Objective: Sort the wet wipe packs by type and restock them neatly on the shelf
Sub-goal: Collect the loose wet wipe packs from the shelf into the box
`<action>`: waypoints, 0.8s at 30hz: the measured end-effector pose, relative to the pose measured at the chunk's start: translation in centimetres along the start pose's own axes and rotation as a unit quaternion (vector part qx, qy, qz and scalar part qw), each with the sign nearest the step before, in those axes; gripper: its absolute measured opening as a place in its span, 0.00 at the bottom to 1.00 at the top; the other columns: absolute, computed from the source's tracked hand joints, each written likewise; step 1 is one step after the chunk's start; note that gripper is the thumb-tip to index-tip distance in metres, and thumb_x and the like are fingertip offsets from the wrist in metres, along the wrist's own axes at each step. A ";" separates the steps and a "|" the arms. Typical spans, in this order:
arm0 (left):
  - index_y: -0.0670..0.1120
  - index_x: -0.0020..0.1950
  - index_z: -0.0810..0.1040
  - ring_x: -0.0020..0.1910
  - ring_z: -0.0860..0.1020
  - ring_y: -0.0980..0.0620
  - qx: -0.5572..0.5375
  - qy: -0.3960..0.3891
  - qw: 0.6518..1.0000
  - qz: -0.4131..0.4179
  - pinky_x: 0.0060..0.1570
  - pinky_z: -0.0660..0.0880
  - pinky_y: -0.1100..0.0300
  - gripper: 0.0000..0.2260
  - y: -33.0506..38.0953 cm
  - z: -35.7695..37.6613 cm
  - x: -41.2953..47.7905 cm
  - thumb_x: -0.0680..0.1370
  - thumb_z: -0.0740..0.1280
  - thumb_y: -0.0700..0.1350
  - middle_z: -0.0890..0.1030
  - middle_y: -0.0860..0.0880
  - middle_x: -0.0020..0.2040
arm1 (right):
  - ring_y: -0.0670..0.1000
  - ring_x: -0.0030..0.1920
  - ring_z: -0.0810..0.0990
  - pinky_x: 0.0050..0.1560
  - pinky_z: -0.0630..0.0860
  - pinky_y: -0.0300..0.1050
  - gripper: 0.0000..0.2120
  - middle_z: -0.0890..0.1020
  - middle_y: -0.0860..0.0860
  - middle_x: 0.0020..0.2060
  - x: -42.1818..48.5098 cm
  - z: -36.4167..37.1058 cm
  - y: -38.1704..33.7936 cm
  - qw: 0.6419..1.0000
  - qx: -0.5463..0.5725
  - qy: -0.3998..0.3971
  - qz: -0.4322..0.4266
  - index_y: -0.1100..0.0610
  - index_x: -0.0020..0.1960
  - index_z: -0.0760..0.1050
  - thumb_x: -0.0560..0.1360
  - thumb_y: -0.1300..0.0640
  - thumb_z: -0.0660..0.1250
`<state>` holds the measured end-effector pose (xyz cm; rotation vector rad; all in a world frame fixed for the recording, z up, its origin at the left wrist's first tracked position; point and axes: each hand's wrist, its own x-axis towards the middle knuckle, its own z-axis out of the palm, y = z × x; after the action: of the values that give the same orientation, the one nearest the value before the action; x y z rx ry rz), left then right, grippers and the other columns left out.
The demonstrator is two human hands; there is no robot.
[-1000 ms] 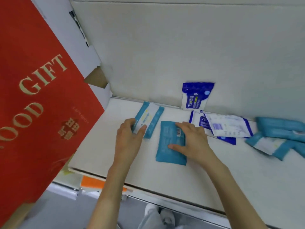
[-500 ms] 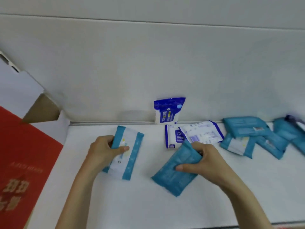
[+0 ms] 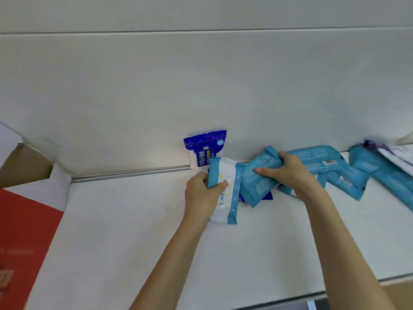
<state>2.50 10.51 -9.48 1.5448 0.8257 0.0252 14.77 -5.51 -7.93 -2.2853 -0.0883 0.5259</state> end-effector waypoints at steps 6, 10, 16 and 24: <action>0.47 0.47 0.78 0.43 0.82 0.51 -0.043 -0.019 0.998 -0.047 0.35 0.73 0.62 0.07 -0.1 0.5 -0.8 0.72 0.74 0.44 0.84 0.48 0.46 | 0.45 0.41 0.80 0.33 0.76 0.37 0.16 0.81 0.50 0.43 -0.9 0.6 1.0 0.993 0.109 -0.048 0.008 0.56 0.48 0.75 0.66 0.57 0.78; 0.47 0.47 0.80 0.42 0.83 0.49 -0.065 0.029 0.997 -0.041 0.36 0.76 0.60 0.05 -1.5 0.8 -3.0 0.72 0.73 0.42 0.84 0.47 0.45 | 0.48 0.44 0.81 0.35 0.75 0.37 0.22 0.81 0.51 0.45 -2.3 1.3 2.1 0.986 0.163 -0.041 -0.022 0.59 0.53 0.73 0.65 0.58 0.79; 0.45 0.49 0.80 0.42 0.83 0.49 -0.127 0.110 0.986 -0.017 0.38 0.81 0.57 0.06 -3.8 0.1 -8.1 0.73 0.72 0.40 0.84 0.47 0.44 | 0.39 0.34 0.77 0.31 0.73 0.34 0.16 0.78 0.49 0.39 -6.1 2.5 4.0 0.976 0.195 -0.067 -0.070 0.56 0.46 0.70 0.67 0.58 0.77; 0.44 0.49 0.78 0.42 0.83 0.47 -0.172 0.154 0.973 0.024 0.42 0.80 0.53 0.06 -5.5 0.2 -15.3 0.73 0.71 0.38 0.85 0.46 0.43 | 0.45 0.46 0.83 0.43 0.82 0.46 0.33 0.83 0.49 0.48 -12.2 0.4 6.9 0.946 0.274 -0.170 -0.034 0.47 0.59 0.72 0.57 0.58 0.78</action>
<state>-11.29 2.13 -7.48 1.2451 0.9702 0.4320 2.79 -12.78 -8.84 -1.6294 -0.1680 0.7945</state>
